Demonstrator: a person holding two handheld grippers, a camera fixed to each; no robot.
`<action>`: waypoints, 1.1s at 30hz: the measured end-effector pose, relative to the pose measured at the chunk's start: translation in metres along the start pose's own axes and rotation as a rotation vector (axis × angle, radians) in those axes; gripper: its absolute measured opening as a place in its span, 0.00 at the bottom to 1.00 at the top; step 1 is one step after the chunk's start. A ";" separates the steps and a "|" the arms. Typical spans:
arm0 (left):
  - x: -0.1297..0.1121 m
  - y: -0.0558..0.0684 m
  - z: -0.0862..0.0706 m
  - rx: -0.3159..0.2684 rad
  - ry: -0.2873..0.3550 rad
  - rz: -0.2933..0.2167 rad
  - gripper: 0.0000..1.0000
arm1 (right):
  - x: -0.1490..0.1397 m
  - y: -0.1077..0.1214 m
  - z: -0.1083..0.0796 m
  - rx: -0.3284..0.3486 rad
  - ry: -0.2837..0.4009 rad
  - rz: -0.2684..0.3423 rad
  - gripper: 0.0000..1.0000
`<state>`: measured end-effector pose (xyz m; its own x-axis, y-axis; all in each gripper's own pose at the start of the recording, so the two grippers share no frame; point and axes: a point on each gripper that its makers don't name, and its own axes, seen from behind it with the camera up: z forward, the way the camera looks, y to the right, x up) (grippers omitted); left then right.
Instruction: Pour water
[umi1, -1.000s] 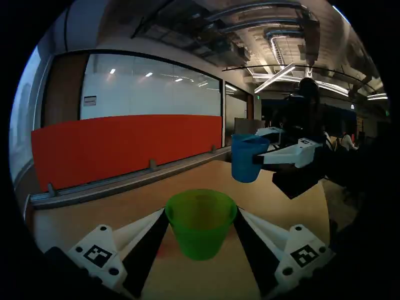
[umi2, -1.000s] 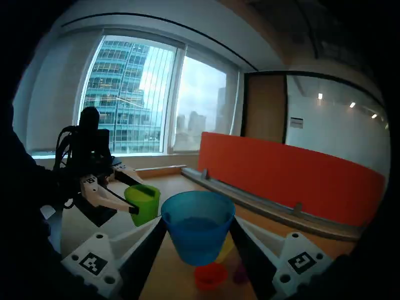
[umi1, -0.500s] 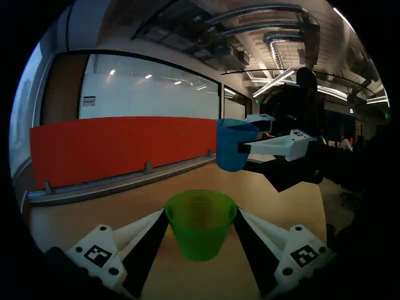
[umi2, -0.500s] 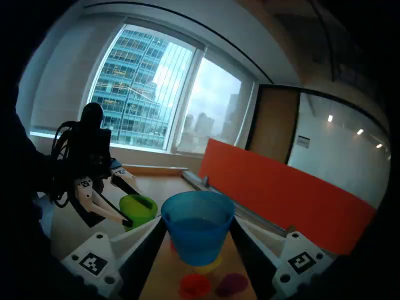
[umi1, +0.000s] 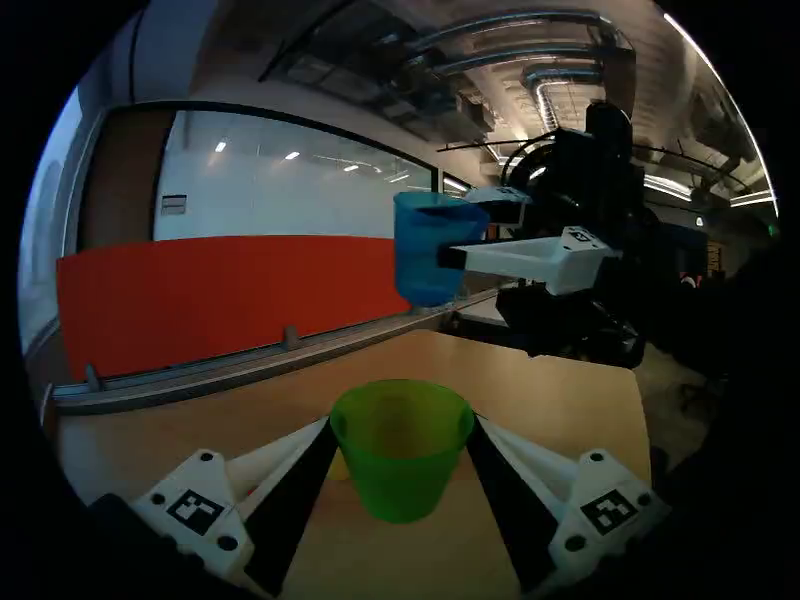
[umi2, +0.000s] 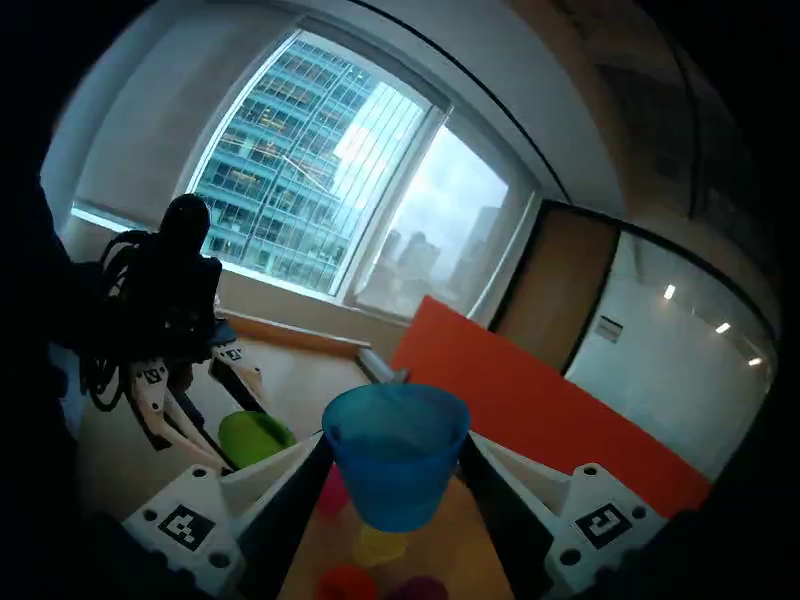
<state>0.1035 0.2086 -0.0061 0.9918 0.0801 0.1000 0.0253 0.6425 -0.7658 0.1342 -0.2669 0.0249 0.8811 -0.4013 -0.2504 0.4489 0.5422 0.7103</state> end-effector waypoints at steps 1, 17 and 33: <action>0.000 0.001 0.000 -0.001 0.001 0.000 0.88 | 0.003 0.001 0.001 0.000 0.002 -0.013 0.89; 0.007 0.006 0.001 -0.009 0.017 0.003 0.88 | 0.038 0.014 0.018 0.001 0.013 -0.216 0.89; 0.009 0.010 0.002 -0.017 0.016 0.013 0.88 | 0.053 0.027 0.030 -0.025 0.008 -0.403 0.89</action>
<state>0.1128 0.2173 -0.0111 0.9939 0.0760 0.0800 0.0146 0.6284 -0.7778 0.1883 -0.2956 0.0507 0.6349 -0.5799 -0.5106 0.7620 0.3607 0.5378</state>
